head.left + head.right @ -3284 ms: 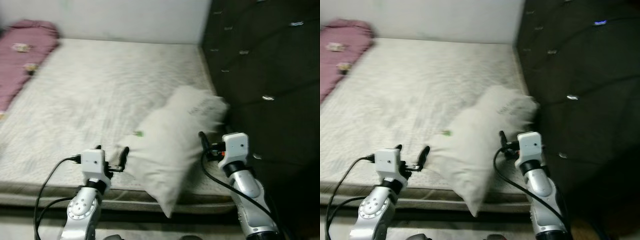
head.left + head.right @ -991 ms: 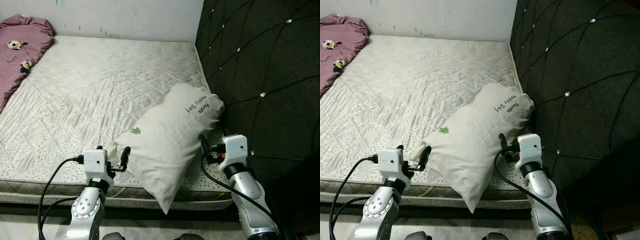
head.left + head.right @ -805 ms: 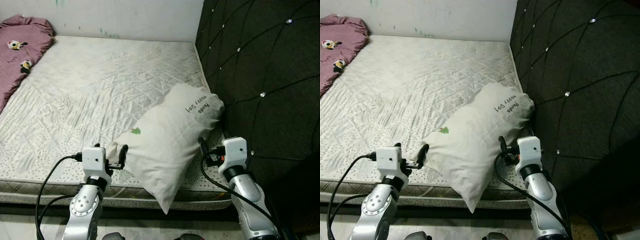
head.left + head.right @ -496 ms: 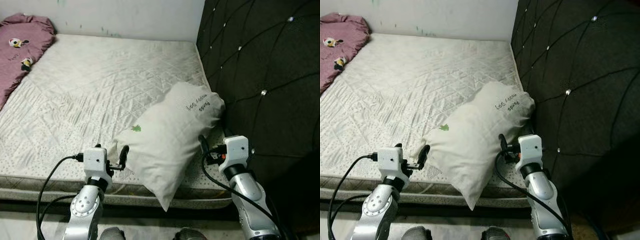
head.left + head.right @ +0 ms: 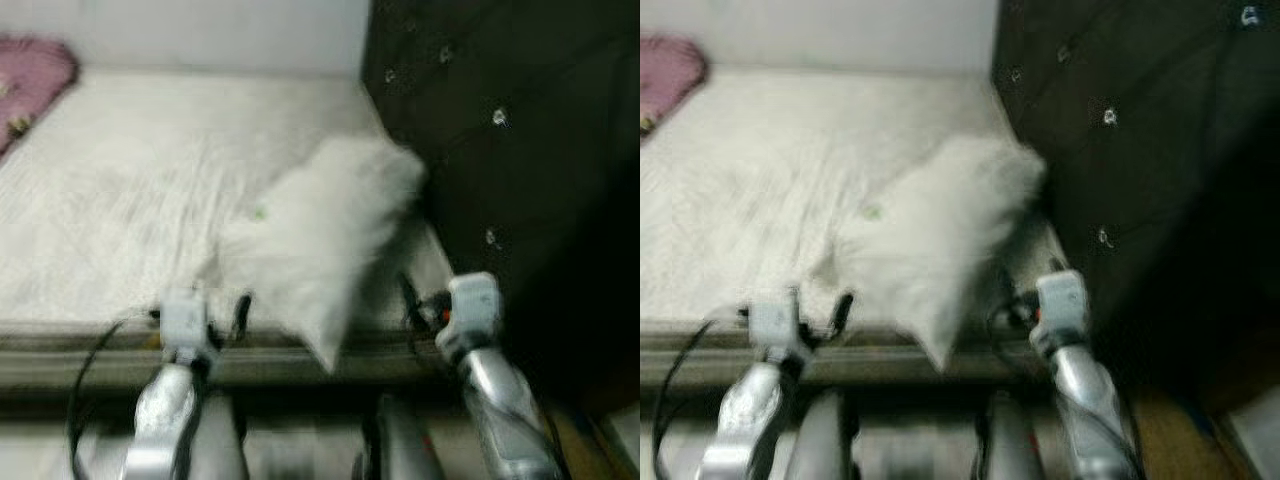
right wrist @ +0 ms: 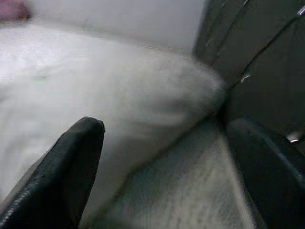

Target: Clean up the room

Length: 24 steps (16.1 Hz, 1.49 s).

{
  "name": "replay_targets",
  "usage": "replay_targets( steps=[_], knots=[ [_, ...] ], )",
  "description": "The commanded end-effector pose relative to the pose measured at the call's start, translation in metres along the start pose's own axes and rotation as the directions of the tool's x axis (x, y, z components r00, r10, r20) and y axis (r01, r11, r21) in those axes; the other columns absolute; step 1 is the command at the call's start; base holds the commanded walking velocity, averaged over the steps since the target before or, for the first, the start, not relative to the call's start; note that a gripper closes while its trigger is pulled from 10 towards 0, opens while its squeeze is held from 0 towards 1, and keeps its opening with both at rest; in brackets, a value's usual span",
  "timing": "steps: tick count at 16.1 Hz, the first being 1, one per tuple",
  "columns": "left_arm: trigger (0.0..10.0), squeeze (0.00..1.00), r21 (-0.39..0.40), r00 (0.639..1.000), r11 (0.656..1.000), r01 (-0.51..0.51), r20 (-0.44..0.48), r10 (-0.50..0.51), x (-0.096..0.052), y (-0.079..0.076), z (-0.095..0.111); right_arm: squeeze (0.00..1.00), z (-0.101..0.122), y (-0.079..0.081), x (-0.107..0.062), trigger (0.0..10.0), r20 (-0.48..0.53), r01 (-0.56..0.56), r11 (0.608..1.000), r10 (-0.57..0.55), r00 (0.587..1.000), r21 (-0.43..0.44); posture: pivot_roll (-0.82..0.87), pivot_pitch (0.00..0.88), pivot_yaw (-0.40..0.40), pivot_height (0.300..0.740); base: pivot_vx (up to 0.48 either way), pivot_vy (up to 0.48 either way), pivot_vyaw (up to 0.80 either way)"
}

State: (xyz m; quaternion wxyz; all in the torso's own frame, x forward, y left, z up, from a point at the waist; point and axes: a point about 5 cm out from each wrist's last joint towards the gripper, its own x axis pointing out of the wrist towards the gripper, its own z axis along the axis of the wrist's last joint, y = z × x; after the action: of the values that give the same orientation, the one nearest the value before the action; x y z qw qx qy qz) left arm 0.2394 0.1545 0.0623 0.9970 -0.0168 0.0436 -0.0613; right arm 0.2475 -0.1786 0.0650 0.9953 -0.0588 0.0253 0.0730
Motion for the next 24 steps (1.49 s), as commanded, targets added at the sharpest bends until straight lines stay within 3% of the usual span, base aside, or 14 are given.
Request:
replay_targets(
  steps=[1,7,24],
  knots=[
    [10.0,0.0,-0.009,0.999,1.0,-0.018,-0.047,0.018,-0.0081,0.0042,-0.0111,0.0,0.0112,0.0064,0.0111,10.0,0.039,-0.038,0.999,0.038,0.999,-0.011,-0.01,0.0,-0.035,0.607,0.0,0.0,0.0],
    [10.0,0.0,-0.021,1.0,1.0,-0.003,-0.03,0.002,-0.0087,0.0039,-0.0098,0.0,0.0121,0.0088,0.0136,10.0,0.043,-0.049,0.999,0.05,0.998,-0.018,-0.01,0.0,-0.039,0.607,0.0,0.0,0.0],
    [10.0,0.0,-0.036,1.0,0.999,0.021,-0.015,-0.021,-0.0061,-0.0006,-0.0098,0.0,0.0127,0.0103,0.0135,10.0,0.046,-0.08,0.996,0.081,0.996,-0.035,-0.02,0.0,-0.045,0.607,0.326,0.0,0.0]
  ],
)
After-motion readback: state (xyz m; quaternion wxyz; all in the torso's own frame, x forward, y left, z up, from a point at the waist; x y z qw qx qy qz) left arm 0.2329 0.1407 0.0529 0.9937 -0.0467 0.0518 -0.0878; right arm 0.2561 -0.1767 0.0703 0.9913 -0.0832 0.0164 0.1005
